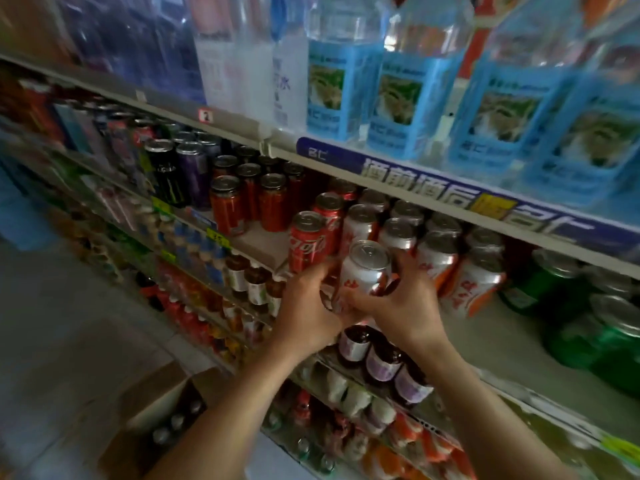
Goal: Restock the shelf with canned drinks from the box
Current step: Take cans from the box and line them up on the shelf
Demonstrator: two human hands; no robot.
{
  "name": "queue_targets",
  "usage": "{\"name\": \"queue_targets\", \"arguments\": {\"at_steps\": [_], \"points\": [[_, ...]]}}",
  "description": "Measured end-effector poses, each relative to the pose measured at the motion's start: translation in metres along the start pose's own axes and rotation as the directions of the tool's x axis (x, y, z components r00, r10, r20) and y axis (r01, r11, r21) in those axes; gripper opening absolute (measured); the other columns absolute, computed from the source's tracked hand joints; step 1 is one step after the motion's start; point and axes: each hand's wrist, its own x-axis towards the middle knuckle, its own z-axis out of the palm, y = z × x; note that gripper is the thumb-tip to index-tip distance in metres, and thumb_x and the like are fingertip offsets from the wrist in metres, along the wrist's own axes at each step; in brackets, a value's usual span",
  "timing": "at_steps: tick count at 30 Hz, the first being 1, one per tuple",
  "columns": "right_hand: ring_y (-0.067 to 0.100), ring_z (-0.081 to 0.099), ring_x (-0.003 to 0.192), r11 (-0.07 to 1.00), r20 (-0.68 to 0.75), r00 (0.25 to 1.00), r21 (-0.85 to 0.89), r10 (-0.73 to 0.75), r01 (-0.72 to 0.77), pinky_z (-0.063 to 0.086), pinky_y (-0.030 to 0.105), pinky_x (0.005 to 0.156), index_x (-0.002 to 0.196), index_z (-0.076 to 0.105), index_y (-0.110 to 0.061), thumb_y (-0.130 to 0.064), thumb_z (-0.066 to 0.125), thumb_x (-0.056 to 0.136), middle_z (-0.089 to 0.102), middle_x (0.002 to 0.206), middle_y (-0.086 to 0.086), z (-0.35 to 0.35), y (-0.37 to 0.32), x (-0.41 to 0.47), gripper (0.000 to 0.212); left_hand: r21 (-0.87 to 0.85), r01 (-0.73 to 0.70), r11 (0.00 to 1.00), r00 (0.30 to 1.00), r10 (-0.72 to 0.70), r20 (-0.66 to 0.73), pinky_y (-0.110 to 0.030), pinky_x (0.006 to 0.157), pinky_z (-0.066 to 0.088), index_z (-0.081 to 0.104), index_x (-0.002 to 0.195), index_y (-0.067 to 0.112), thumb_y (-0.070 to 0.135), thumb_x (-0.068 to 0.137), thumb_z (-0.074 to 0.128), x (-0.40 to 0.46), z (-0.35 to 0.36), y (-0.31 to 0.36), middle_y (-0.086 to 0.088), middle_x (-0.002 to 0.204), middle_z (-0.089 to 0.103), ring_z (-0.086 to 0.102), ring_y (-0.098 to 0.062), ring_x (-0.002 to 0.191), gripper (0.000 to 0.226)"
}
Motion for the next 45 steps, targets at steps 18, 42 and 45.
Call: {"name": "queue_targets", "arguments": {"at_steps": [18,42,45], "points": [[0.003,0.066,0.087,1.000,-0.140,0.990,-0.018,0.001,-0.004,0.054,0.021,0.072,0.110,0.065,-0.028,-0.031,0.088,0.065,0.071,0.097,-0.012,0.048,0.032,0.041,0.051,0.212,0.015,0.977,0.999,-0.024,0.041,-0.016,0.066,0.053,0.067,0.106,0.021,0.035,0.083,0.074,0.024,-0.015,-0.048,0.013,0.091,0.068,0.066,0.002,0.082,0.028],[0.016,0.068,0.096,0.982,-0.108,0.991,-0.164,0.076,-0.093,0.059,0.037,0.077,0.112,0.058,-0.018,-0.035,0.079,0.080,0.069,0.104,-0.002,0.074,0.056,0.027,0.043,0.174,0.019,0.985,0.973,-0.058,0.222,-0.002,0.081,0.041,0.054,0.133,0.029,0.026,0.087,0.070,0.015,-0.023,-0.061,0.023,0.111,0.056,0.051,0.013,0.099,0.049],[0.015,0.065,0.100,0.976,-0.167,0.986,-0.213,0.014,-0.050,0.057,0.036,0.080,0.124,0.056,-0.019,-0.038,0.078,0.081,0.068,0.112,-0.002,0.061,0.044,0.014,0.052,0.163,-0.020,0.986,0.985,-0.009,0.174,-0.004,0.080,0.043,0.057,0.129,0.027,0.024,0.087,0.070,0.009,-0.025,-0.065,0.030,0.109,0.053,0.054,0.011,0.103,0.045]]}}
